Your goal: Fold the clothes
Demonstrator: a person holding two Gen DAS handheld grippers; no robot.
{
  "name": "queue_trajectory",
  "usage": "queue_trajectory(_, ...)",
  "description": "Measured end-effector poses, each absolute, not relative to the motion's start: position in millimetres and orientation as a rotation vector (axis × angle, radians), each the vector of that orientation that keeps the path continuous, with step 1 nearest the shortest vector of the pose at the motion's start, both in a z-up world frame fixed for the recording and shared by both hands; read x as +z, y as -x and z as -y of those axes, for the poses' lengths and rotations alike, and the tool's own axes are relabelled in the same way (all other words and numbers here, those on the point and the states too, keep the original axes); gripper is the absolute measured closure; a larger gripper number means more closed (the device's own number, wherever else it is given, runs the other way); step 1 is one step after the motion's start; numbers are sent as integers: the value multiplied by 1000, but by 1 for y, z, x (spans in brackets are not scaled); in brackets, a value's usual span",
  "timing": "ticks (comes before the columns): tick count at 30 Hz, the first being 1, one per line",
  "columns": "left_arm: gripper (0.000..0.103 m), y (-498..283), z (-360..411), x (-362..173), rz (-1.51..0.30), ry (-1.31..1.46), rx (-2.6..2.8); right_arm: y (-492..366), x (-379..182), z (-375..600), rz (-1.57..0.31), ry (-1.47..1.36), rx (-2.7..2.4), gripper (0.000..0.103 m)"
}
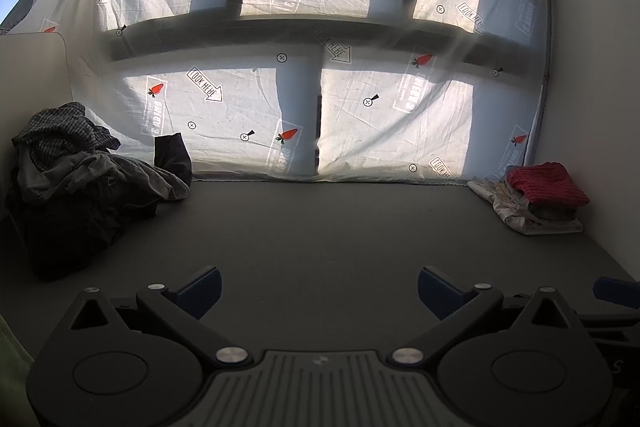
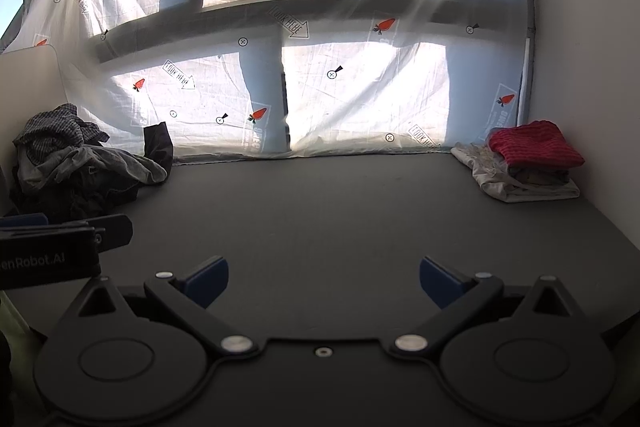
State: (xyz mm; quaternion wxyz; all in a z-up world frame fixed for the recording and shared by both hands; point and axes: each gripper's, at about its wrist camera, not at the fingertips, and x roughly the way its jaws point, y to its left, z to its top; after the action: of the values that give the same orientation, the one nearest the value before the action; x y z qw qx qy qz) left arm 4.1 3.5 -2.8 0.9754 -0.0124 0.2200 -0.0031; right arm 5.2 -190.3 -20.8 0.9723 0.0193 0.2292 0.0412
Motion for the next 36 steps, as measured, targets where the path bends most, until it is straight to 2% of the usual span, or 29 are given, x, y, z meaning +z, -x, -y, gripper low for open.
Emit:
queue_trajectory(27,0,-11,-13,-11,-456,21,-4,-14,-24,187,-476,-46,76,0)
queue_trajectory(36,0,-47,-3,-22,-510,67,-11,-40,-31,206,-517,-66,29,0)
